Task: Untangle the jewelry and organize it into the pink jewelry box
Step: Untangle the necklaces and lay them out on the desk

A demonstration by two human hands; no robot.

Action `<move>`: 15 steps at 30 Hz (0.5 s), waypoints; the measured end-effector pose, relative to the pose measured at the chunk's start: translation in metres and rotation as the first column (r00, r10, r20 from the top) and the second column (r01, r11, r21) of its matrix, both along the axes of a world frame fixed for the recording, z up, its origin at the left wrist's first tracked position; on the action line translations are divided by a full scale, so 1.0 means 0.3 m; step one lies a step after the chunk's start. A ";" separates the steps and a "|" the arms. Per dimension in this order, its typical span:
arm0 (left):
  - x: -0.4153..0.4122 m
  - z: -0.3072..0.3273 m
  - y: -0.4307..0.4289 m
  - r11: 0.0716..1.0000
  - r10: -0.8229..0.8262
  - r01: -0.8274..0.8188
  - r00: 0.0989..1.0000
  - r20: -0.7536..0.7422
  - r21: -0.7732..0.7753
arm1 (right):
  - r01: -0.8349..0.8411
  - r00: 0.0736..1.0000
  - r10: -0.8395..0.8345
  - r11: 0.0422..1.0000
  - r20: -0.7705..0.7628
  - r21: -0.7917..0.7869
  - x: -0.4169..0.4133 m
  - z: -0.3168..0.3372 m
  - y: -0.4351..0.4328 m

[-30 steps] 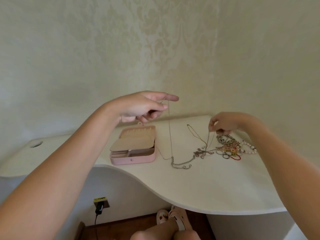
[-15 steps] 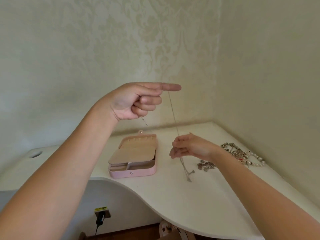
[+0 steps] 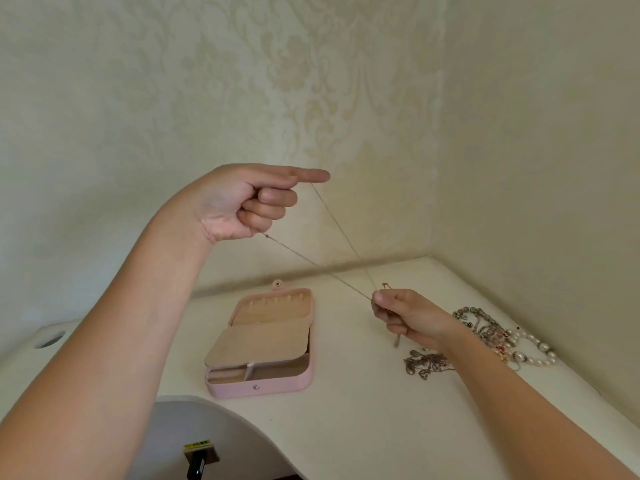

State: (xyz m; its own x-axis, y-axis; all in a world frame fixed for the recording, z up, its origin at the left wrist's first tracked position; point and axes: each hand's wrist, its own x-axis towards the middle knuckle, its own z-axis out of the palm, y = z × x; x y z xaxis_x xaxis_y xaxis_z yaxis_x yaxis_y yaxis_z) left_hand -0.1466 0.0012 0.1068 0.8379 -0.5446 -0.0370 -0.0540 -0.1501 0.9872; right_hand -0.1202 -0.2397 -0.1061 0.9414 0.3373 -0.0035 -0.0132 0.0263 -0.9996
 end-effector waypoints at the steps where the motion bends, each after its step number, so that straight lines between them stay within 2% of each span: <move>1: 0.014 0.007 0.005 0.999 0.029 -0.030 0.999 0.027 0.037 | -0.004 1.000 0.004 0.998 -0.012 0.060 -0.003 -0.002 -0.013; 3: 0.041 0.017 0.012 0.994 0.062 -0.066 0.997 0.047 0.082 | 0.030 0.999 -0.026 0.992 -0.039 0.123 -0.002 -0.007 -0.036; 7: 0.076 0.013 0.014 0.989 0.083 -0.087 0.996 0.040 0.121 | 0.095 0.995 -0.095 0.995 -0.017 0.004 -0.008 0.000 -0.043; 12: 0.086 -0.003 0.004 0.988 0.069 -0.072 0.997 0.028 0.135 | 0.141 0.987 -0.137 0.989 0.089 -0.041 -0.011 0.009 -0.035; 15: 0.084 -0.003 0.010 0.989 0.073 -0.076 0.997 0.033 0.124 | 0.168 0.980 -0.170 0.985 0.102 0.026 -0.014 0.007 -0.032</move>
